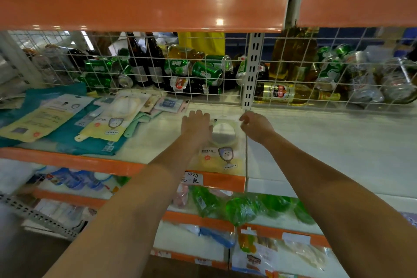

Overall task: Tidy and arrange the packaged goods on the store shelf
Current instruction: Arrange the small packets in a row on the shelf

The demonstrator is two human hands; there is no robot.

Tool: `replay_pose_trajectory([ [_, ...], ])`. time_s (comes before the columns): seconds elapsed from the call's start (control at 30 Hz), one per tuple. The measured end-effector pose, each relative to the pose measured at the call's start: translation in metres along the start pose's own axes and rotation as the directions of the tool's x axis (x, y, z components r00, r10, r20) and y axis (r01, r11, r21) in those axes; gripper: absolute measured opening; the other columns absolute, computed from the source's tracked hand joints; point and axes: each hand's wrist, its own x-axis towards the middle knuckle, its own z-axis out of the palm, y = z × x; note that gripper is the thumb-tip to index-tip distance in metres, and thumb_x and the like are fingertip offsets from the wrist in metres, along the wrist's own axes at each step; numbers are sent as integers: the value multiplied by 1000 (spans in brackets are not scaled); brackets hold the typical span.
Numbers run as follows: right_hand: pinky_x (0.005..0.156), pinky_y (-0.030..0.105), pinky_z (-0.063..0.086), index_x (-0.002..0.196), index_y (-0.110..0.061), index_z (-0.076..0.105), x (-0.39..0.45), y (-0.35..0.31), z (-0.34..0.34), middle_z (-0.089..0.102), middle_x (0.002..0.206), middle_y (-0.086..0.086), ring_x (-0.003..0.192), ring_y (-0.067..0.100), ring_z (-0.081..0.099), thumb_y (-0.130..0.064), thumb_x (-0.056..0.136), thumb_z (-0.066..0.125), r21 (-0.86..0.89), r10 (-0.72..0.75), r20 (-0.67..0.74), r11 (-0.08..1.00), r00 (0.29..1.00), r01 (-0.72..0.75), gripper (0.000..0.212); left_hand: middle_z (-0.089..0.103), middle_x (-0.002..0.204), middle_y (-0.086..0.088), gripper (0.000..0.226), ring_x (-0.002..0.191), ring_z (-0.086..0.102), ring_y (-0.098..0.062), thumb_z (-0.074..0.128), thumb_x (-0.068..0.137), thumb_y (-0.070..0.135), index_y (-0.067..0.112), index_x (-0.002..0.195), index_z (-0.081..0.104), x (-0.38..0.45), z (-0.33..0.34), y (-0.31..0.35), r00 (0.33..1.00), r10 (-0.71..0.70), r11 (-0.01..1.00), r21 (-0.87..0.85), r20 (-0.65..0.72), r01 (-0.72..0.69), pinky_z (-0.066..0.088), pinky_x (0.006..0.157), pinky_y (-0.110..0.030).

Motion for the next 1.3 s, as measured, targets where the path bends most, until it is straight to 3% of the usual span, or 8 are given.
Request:
replay_pose_trajectory([
  [0.2, 95, 32, 42, 125, -13, 56, 4, -25, 12, 56, 129, 7, 119, 24, 52, -15, 92, 54, -90, -190, 45, 977, 981, 193, 33, 47, 135, -10, 40, 128, 41, -27, 37, 100, 34, 14, 133, 48, -20, -13, -13, 997, -28, 999, 22, -73, 30, 37, 99, -40],
  [0.6, 98, 33, 41, 125, -10, 56, 14, -90, 57, 57, 129, 8, 120, 26, 51, -19, 94, 54, -52, -298, 107, 951, 948, 305, 33, 52, 130, -12, 39, 123, 45, -29, 35, 100, 34, 12, 127, 52, -46, -14, -85, 992, -117, 987, 105, -44, 121, 38, 96, -40],
  [0.87, 96, 32, 43, 126, -13, 54, 22, -152, 101, 55, 132, 7, 120, 24, 52, -23, 96, 52, -60, -273, 137, 957, 952, 283, 32, 52, 126, -11, 36, 118, 46, -30, 34, 102, 32, 12, 125, 52, -43, -17, -156, 993, -120, 985, 127, 17, 117, 41, 91, -43],
  [1.17, 98, 33, 42, 127, -11, 54, 41, -215, 154, 56, 131, 10, 121, 26, 52, -21, 94, 53, -49, -221, 152, 972, 963, 231, 34, 49, 130, -12, 40, 122, 43, -30, 31, 101, 34, 12, 130, 48, -28, -9, -238, 993, -118, 987, 109, 17, 116, 36, 99, -44],
  [1.3, 91, 32, 43, 124, -7, 53, 46, -236, 174, 56, 129, 13, 119, 29, 52, -19, 94, 50, -27, -152, 142, 987, 978, 157, 32, 49, 130, -12, 39, 122, 44, -30, 34, 99, 33, 12, 129, 49, -22, -2, -269, 990, -143, 986, 93, 7, 142, 37, 100, -43],
])
